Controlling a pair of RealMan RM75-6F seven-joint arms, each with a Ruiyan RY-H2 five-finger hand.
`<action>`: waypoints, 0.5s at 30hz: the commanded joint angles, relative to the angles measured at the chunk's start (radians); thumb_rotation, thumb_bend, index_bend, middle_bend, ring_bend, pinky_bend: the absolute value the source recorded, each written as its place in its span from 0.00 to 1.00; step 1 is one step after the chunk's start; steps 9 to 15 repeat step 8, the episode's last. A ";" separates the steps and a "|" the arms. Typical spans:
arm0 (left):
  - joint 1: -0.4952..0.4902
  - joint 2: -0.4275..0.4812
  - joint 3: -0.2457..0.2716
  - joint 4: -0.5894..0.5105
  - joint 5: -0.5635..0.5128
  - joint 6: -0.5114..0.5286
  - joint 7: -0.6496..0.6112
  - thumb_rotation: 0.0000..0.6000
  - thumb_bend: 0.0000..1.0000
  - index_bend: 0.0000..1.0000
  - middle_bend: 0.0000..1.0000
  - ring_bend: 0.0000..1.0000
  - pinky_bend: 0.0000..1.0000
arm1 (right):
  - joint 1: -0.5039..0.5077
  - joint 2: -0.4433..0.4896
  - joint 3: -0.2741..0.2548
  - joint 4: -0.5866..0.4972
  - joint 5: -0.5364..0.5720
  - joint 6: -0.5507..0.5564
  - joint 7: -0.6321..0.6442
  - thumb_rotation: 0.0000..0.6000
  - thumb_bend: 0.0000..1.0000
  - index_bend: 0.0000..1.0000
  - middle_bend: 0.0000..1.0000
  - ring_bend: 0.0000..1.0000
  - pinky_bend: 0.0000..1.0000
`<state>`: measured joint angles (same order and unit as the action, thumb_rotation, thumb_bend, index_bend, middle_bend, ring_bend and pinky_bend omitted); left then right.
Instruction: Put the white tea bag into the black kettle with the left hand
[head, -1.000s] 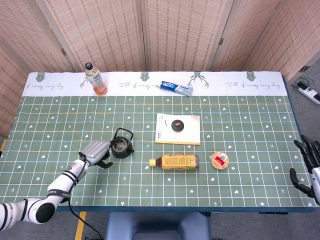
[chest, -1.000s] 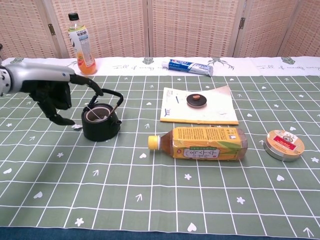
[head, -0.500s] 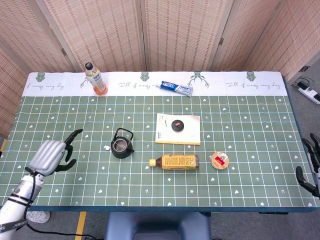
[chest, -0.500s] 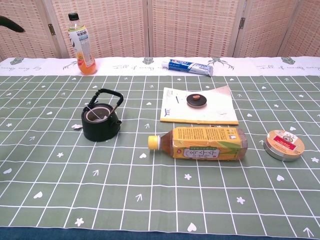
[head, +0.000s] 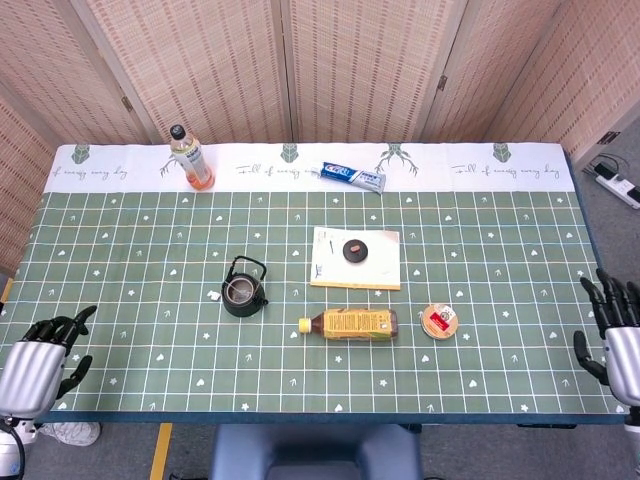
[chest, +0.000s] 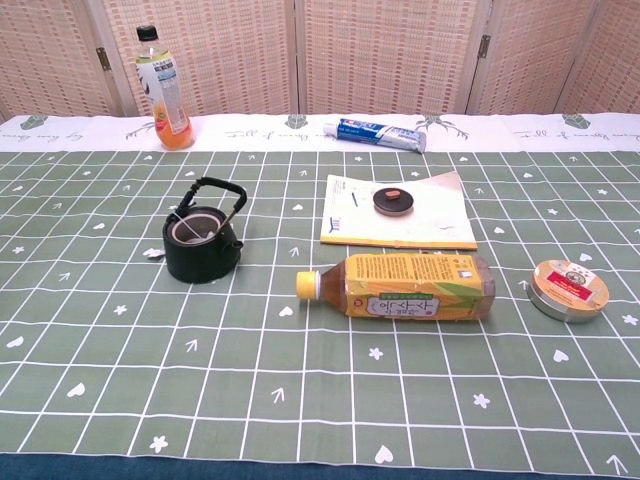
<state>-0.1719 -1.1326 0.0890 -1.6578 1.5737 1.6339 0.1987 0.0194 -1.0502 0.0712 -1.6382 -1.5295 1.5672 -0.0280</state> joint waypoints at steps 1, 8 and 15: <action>0.004 -0.004 -0.008 0.014 -0.013 -0.029 -0.015 1.00 0.26 0.14 0.26 0.12 0.10 | -0.002 0.000 -0.009 -0.009 -0.019 0.014 0.000 1.00 0.54 0.00 0.00 0.00 0.00; 0.009 -0.006 -0.030 0.022 -0.031 -0.061 -0.022 1.00 0.21 0.14 0.25 0.11 0.09 | 0.005 0.004 -0.023 -0.016 -0.037 -0.009 0.007 1.00 0.54 0.00 0.00 0.00 0.00; 0.009 -0.006 -0.030 0.022 -0.031 -0.061 -0.022 1.00 0.21 0.14 0.25 0.11 0.09 | 0.005 0.004 -0.023 -0.016 -0.037 -0.009 0.007 1.00 0.54 0.00 0.00 0.00 0.00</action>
